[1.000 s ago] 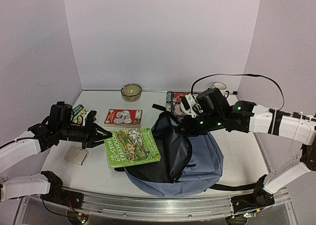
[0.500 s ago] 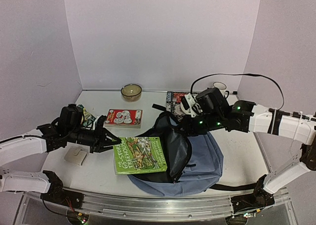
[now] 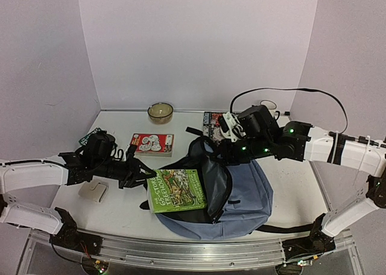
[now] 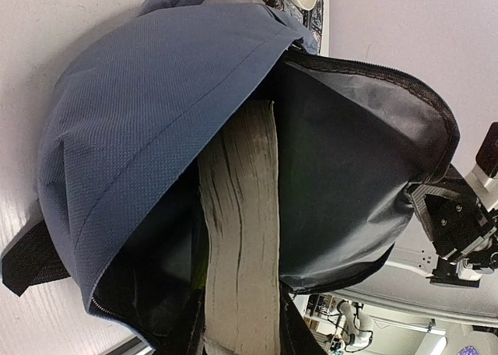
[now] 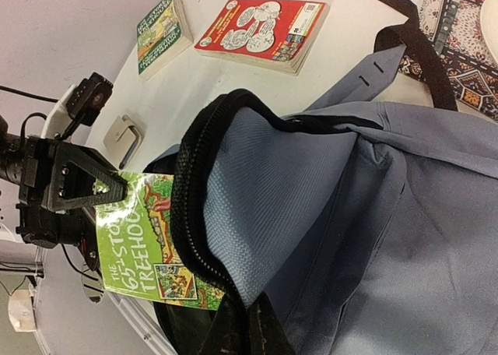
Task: Pack the student bag
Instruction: Place the book in the largest pocket of the bag.
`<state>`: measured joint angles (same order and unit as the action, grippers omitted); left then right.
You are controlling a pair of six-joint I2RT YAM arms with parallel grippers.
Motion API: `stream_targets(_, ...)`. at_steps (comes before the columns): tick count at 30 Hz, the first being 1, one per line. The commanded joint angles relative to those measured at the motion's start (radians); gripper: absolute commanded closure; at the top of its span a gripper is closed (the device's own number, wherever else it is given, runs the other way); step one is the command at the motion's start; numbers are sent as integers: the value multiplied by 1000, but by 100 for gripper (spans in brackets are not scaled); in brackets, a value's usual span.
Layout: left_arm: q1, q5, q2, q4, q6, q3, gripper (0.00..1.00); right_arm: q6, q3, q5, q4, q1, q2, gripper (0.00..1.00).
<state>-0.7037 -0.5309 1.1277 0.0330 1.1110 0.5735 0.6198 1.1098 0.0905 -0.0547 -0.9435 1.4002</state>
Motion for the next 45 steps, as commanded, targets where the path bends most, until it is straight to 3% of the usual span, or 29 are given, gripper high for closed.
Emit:
stream_targets(1, -15, -18, 28, -192, 37, 59, 100, -16, 60, 12, 47, -13, -12, 100)
stream_targets(15, -114, 3, 272, -276, 5, 240, 100, -20, 86, 33, 95, -45, 21, 100)
stream_targets(31, -195, 134, 539, -401, 5, 323, 100, 2, 70, 16, 109, -60, 31, 100)
stream_targets(33, -197, 155, 569, -402, -8, 324, 94, 8, 56, 1, 110, -60, 26, 100)
stream_targets(36, -197, 179, 606, -401, -26, 319, 78, 15, 32, -27, 110, -59, 17, 100)
stream_targets(41, -197, 209, 626, -400, -52, 310, 65, 33, -17, -66, 105, -59, 14, 100)
stream_targets(45, -197, 244, 599, -390, -77, 300, 49, 49, -55, -90, 102, -58, 25, 100)
